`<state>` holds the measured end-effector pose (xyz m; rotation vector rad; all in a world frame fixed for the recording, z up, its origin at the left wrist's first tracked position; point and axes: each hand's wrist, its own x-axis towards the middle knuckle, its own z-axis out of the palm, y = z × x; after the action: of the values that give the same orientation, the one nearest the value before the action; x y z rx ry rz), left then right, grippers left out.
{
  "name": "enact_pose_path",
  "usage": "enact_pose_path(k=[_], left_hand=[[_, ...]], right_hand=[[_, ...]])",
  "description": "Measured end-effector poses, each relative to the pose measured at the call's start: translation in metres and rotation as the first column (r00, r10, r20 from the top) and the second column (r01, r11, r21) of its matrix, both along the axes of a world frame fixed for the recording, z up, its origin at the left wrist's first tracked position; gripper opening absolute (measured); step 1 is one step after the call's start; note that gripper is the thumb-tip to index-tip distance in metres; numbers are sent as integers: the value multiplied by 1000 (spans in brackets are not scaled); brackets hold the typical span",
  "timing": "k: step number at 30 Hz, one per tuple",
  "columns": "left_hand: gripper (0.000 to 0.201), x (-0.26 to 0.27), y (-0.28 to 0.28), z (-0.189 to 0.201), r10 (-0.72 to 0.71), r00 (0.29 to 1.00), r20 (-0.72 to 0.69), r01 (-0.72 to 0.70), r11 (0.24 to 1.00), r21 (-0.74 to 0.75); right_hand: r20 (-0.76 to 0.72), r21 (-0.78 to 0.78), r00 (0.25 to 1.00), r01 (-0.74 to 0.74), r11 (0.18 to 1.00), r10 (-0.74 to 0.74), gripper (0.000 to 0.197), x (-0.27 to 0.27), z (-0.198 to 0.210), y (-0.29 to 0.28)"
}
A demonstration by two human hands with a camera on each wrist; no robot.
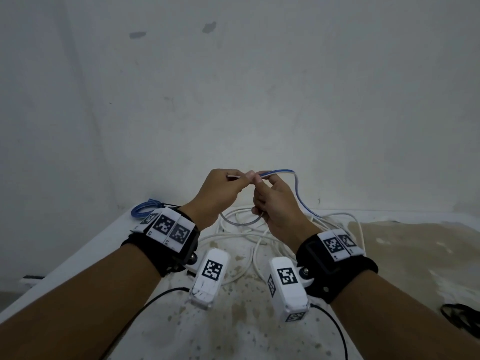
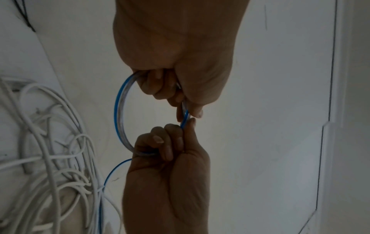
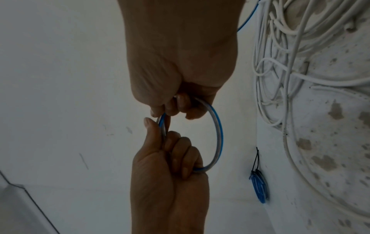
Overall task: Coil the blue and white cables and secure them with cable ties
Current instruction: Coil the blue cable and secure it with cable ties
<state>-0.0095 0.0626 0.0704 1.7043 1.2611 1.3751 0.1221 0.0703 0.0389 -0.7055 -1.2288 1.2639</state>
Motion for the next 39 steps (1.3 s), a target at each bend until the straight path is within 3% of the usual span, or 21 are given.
enact_pose_path(k=[6, 9, 11, 13, 14, 15, 16, 17, 18, 19, 20, 23, 25, 30, 35, 39], left_hand=[[31, 2, 3, 1, 45, 986, 161, -28, 994, -105], [26, 2, 3, 1, 56, 976, 211, -29, 991, -132], [25, -1, 4, 2, 83, 979, 184, -61, 991, -122], [29, -4, 5, 3, 106, 988, 116, -96, 991, -91], [30, -6, 6, 3, 108, 991, 79, -103, 992, -69], [31, -7, 5, 3, 99, 994, 43, -97, 994, -50], [29, -8, 5, 3, 84, 996, 9, -84, 996, -36], [26, -8, 3, 3, 68, 997, -23, -68, 997, -28], [23, -8, 2, 2, 55, 997, -48, -56, 998, -22], [21, -7, 1, 2, 43, 997, -63, -44, 999, -19], [20, -6, 2, 2, 32, 997, -68, -33, 999, -20], [26, -3, 2, 4, 11, 998, -56, -13, 999, -33], [28, -3, 2, 3, 11, 998, -62, -14, 998, -53], [32, -5, 0, 0, 45, 998, -39, -50, 991, -121], [25, -5, 0, 0, 45, 993, 110, -19, 974, -228], [26, -5, 0, 0, 24, 996, 89, -3, 973, -233]], right_hand=[[-41, 22, 999, 0, 1000, 1, 12, 0, -1, -4], [-37, -14, 999, -35, 999, 35, 21, 3, 1, -7], [58, -75, 997, -37, 996, 42, 37, 5, 2, -8], [232, -52, 969, 100, 994, -85, 50, 7, 1, -9], [330, 49, 912, 241, 969, -243, 50, 8, -1, -8], [398, 209, 801, 395, 894, -447, 48, 10, -2, -6], [405, 379, 655, 515, 769, -638, 44, 13, -2, -3], [341, 524, 529, 579, 624, -777, 39, 16, 0, -3], [255, 634, 459, 584, 506, -851, 31, 18, 4, -4], [213, 715, 429, 544, 439, -878, 22, 19, 10, -3], [252, 766, 417, 466, 443, -873, 16, 20, 15, 0], [659, 641, 372, 177, 747, -654, 21, 20, 27, 10], [749, 511, 448, 79, 856, -488, 25, 22, 29, 14], [749, 445, 554, -13, 895, -364, 25, 29, 28, 10], [714, 385, 656, -76, 920, -245, 24, 27, 23, 9], [665, 255, 742, -122, 959, -83, 22, 33, 25, 14]])
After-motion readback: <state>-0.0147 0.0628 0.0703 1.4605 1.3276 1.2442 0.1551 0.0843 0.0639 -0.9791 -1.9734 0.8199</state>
